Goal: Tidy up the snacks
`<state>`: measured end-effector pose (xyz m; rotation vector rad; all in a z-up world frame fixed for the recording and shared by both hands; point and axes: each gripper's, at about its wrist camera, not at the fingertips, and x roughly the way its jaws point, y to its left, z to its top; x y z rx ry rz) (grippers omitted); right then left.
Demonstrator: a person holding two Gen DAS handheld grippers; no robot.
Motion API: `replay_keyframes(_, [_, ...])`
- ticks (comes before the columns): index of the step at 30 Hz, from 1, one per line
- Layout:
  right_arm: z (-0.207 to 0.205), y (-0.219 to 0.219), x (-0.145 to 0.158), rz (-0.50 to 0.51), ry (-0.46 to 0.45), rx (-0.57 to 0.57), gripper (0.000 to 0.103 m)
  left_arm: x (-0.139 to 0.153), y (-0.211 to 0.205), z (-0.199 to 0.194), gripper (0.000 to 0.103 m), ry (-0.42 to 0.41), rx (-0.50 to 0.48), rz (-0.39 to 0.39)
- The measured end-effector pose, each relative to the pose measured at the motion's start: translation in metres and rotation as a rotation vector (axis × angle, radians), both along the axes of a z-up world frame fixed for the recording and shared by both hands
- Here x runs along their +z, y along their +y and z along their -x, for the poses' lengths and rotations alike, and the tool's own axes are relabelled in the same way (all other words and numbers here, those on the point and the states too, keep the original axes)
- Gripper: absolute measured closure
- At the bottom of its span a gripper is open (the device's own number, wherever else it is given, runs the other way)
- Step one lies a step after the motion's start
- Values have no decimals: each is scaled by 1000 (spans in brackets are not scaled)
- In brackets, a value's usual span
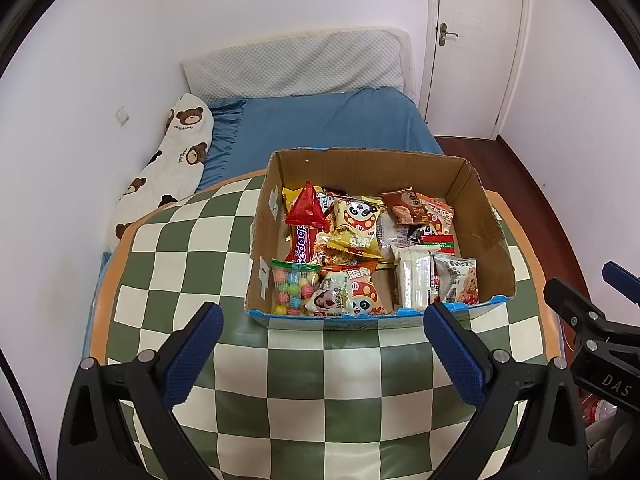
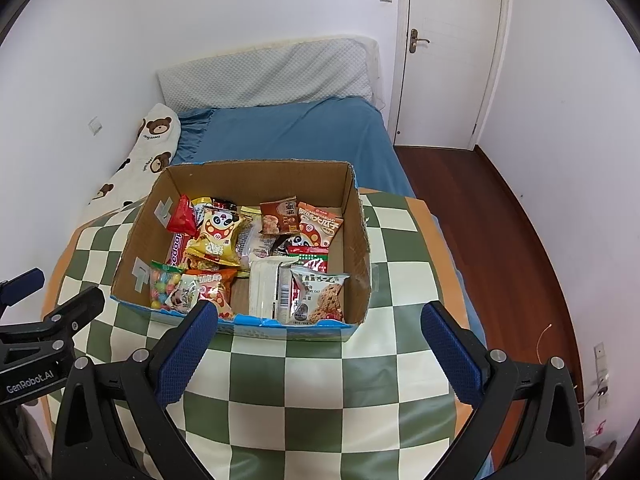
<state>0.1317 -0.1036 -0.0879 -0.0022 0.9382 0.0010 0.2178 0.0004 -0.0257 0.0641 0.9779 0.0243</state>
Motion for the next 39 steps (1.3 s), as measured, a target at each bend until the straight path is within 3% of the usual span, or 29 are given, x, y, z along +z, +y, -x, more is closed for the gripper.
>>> replay_keyframes(39, [7,-6,5,-7,-3,-19,0,10,-5,4,0,-14,-2,6])
